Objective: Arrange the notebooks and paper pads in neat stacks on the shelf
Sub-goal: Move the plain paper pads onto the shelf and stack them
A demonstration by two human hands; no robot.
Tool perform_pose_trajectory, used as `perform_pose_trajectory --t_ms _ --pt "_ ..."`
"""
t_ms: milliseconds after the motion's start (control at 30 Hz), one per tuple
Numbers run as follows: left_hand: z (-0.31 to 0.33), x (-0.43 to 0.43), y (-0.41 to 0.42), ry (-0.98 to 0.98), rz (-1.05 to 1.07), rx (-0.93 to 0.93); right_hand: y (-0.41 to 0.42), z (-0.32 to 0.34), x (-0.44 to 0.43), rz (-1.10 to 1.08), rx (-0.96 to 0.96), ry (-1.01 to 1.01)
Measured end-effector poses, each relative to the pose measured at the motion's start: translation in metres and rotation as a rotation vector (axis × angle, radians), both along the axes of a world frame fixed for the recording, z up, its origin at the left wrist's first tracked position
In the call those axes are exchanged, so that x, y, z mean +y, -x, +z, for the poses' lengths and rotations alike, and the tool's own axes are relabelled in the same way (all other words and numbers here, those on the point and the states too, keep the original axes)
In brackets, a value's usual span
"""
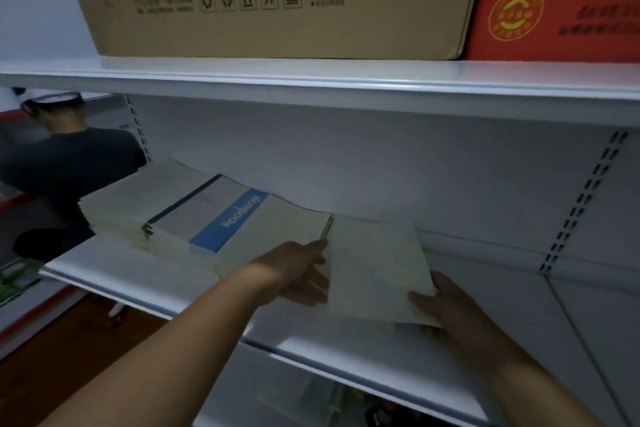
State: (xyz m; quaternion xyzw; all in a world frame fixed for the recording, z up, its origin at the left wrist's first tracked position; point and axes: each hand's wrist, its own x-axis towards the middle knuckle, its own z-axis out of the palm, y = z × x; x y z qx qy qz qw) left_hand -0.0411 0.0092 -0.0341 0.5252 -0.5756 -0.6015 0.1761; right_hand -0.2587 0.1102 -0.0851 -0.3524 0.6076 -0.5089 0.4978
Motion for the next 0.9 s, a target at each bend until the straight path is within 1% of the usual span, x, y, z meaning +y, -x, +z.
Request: perform_pose_trajectory --t_ms 67,133,200,267,300,333,400,433,467,533,633,667,700,767,800,833,867,900 --pt "-0.006 -0.005 -0.004 -0.142 -0.072 0.183 -0.026 0.007 -0.002 -0.006 0.012 0.046" --pt "-0.013 -0.011 -0.008 -0.154 -0.040 0.373 -0.048 0.014 -0.010 -0.024 0.073 0.095" --pt "-0.018 -0.015 -0.014 -0.094 0.009 0.487 -0.059 0.016 -0.021 -0.084 0.282 0.136" --pt "-0.021 -0.018 -0.024 -0.031 0.064 0.520 -0.059 0.014 -0.032 -0.172 0.573 0.101" --pt "-0.022 -0.020 -0.030 0.002 0.086 0.520 -0.055 0.009 -0.035 -0.208 0.739 0.035" --pt "-0.022 -0.021 -0.036 0.034 0.102 0.507 -0.051 0.002 -0.038 -0.222 0.856 -0.058" --pt "-0.025 -0.025 -0.044 0.087 0.120 0.452 -0.045 -0.014 -0.040 -0.141 0.949 -0.314" --pt "-0.027 -0.026 -0.047 0.098 0.120 0.439 -0.044 -0.020 -0.040 -0.078 0.969 -0.393" --pt "-0.027 -0.025 -0.049 0.100 0.115 0.440 -0.042 -0.024 -0.039 -0.038 0.994 -0.411" --pt "-0.029 -0.025 -0.051 0.101 0.115 0.468 -0.036 -0.022 -0.036 -0.067 1.009 -0.372" --pt "-0.029 -0.024 -0.055 0.111 0.132 0.505 -0.023 -0.016 -0.028 -0.107 0.994 -0.319" --pt "-0.029 -0.024 -0.057 0.116 0.144 0.512 -0.018 -0.013 -0.025 -0.125 0.950 -0.294" --pt "-0.029 -0.023 -0.060 0.123 0.153 0.518 -0.016 -0.009 -0.020 -0.163 0.806 -0.241" --pt "-0.029 -0.023 -0.066 0.144 0.153 0.528 -0.007 -0.004 -0.007 -0.280 0.366 -0.080" --pt "-0.028 -0.022 -0.068 0.164 0.158 0.524 -0.001 0.000 0.000 -0.325 0.189 -0.005" --pt "-0.028 -0.023 -0.069 0.192 0.170 0.512 0.002 0.005 0.007 -0.345 0.069 0.046" --pt "-0.028 -0.022 -0.067 0.219 0.187 0.498 0.004 0.010 0.012 -0.348 -0.006 0.084" --pt "-0.028 -0.020 -0.064 0.243 0.205 0.487 0.004 0.015 0.014 -0.337 -0.041 0.109"
